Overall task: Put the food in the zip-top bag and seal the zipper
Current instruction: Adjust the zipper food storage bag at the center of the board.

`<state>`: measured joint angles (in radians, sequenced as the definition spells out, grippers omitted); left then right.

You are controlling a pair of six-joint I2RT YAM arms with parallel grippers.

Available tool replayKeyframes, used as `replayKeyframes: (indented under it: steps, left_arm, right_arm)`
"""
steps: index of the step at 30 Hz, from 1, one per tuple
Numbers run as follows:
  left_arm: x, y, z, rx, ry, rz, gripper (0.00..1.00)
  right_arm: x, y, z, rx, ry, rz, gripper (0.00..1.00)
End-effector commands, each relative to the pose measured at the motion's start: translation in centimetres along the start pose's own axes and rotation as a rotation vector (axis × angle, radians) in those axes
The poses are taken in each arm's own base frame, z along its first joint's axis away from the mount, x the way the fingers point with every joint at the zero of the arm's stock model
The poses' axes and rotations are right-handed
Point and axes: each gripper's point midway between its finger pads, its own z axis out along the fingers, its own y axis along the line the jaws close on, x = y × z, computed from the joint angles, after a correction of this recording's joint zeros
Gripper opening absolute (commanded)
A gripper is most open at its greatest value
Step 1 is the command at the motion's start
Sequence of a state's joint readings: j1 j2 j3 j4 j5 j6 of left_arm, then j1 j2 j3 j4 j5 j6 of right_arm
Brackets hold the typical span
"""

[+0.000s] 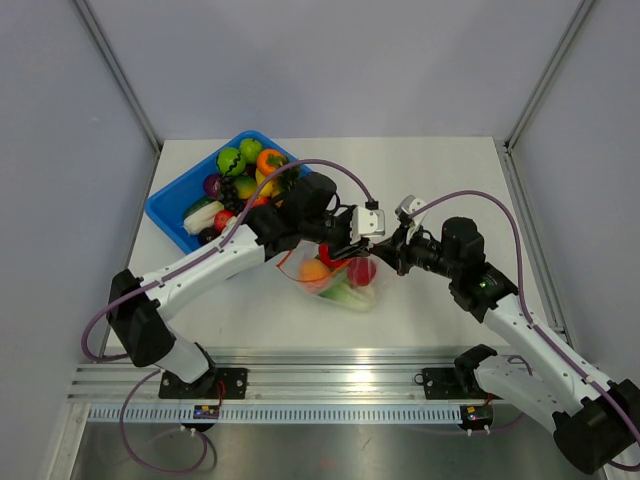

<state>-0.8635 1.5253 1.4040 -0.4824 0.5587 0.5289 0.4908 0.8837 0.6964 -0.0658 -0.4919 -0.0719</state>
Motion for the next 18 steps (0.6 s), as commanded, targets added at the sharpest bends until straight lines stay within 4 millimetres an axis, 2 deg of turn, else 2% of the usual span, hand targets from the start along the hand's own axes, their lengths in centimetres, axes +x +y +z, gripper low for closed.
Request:
replayKeyframes:
  steps: [1,10,11,14,15,17,18]
  left_arm:
    - [-2.5,0.1,-0.3,0.021,-0.077,0.025,0.32]
    - [-2.8,-0.2,0.2,0.060,-0.089,-0.009,0.30]
    - [-2.9,-0.3,0.2,0.068,-0.091,-0.009,0.27]
    - [-2.6,-0.4,0.6,0.091,-0.074,-0.028,0.05]
    - [-2.3,-0.3,0.8,0.094,-0.066,-0.036,0.01]
    - [-2.1,-0.3,0.9,0.094,-0.055,-0.047,0.00]
    - [-1.9,-0.2,0.9,0.095,-0.053,-0.051,0.00]
  right_arm:
    - [-2.8,0.1,-0.3,-0.001,-0.093,-0.061,0.00]
    - [-2.8,0.1,-0.2,-0.004,-0.095,-0.057,0.00]
    - [-2.8,0.1,-0.2,-0.002,-0.095,-0.055,0.00]
    - [-3.0,-0.2,-0.4,0.018,-0.106,-0.046,0.00]
    - [-3.4,-0.6,-0.6,0.048,-0.127,-0.047,0.00]
    - [-3.3,-1.0,-0.8,0.080,-0.143,-0.026,0.00]
    - [-3.9,-1.5,-1.2,0.120,-0.176,-0.023,0.00]
